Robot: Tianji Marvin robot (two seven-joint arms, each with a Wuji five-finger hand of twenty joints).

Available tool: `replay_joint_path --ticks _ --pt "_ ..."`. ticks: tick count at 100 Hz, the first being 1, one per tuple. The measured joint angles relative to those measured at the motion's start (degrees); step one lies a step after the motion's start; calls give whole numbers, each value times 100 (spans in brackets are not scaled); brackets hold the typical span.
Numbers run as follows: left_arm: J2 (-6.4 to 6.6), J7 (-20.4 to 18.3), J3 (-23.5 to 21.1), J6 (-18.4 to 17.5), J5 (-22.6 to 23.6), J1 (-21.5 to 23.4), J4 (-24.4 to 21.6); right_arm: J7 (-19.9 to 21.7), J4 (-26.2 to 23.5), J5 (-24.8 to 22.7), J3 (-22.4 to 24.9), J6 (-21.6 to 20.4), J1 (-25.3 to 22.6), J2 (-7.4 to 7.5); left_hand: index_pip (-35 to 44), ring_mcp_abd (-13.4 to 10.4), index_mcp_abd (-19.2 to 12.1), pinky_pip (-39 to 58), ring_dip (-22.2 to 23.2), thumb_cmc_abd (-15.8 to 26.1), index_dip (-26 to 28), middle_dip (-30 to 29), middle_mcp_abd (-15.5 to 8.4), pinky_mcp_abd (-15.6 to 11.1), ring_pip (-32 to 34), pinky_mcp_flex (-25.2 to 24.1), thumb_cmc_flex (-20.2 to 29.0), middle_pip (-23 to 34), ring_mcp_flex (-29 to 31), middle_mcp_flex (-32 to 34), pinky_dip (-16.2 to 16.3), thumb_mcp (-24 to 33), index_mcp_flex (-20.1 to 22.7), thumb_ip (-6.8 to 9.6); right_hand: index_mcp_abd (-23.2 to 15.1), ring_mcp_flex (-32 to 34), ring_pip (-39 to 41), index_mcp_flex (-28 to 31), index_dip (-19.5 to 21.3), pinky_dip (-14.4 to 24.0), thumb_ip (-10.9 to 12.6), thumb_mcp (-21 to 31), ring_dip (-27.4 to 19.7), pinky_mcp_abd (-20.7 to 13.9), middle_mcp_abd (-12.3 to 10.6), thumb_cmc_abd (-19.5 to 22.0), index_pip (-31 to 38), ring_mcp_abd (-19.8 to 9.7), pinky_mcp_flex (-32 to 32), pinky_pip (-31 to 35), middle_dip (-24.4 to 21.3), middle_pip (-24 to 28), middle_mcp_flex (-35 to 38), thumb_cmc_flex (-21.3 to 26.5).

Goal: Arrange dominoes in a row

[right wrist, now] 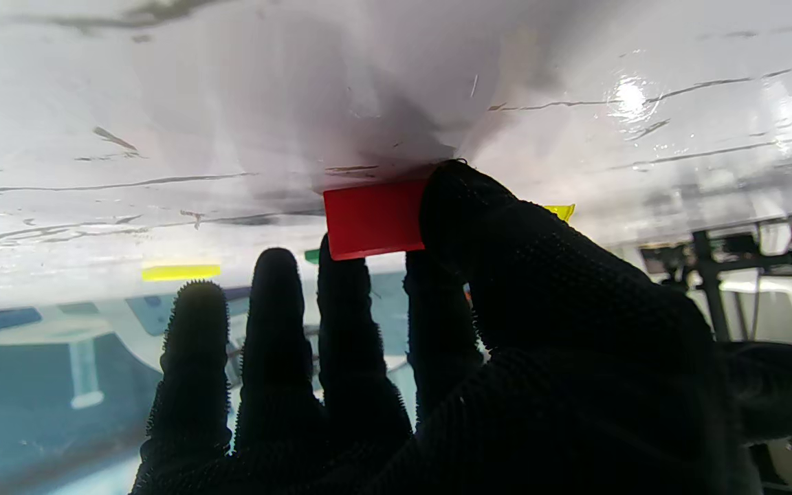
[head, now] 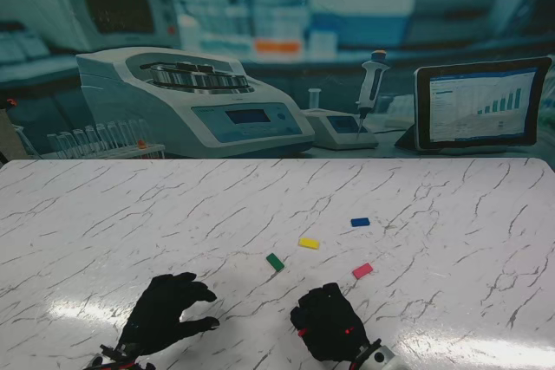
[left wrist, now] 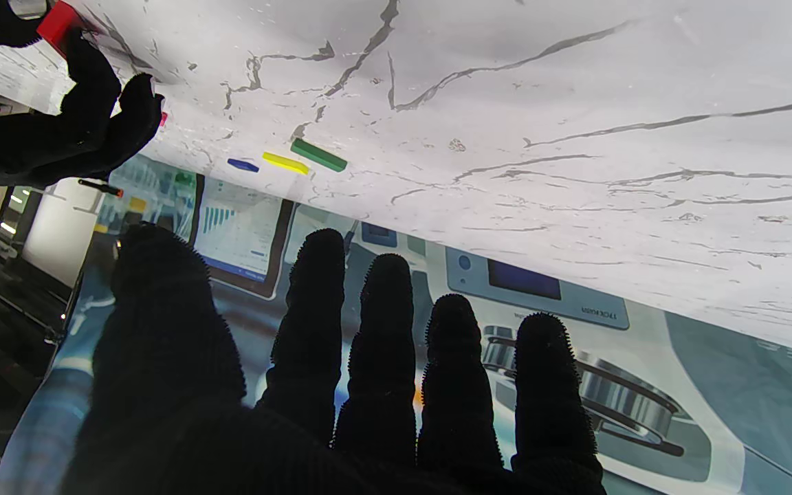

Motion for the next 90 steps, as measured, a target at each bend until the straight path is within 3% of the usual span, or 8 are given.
replay_joint_path --ticks 23,67,80,90 --pt "0 6 0 4 6 -1 6 -308 136 49 -122 54 88 -4 34 0 0 1 0 0 0 28 -8 1 0 0 0 0 1 12 2 0 0 0 -45 69 112 183 -85 0 290 223 66 0 -42 -134 120 -4 40 0 -30 -5 15 -153" --pt "-1 51 7 12 6 -13 39 -620 212 -61 -239 282 192 -18 108 0 0 51 13 0 1 35 -11 2 3 5 0 15 125 14 5 0 1 0 -184 64 294 330 -86 81 290 632 168 0 -71 -437 153 -6 66 6 196 378 -9 -395" --pt "-1 65 9 12 13 -20 50 -678 172 -77 -226 319 182 -27 109 0 0 51 13 0 1 36 -11 2 3 5 0 16 125 14 6 0 1 0 -204 57 574 404 -99 92 290 690 340 0 -103 -454 153 -6 20 88 474 707 -41 -449" --pt "-1 66 8 12 20 -23 51 -749 146 -58 -230 332 182 -40 110 0 0 51 13 0 1 36 -11 2 3 5 0 16 126 14 7 0 1 0 -258 58 1072 405 -144 137 290 692 599 0 -259 -507 153 -79 13 267 1129 1329 12 -452"
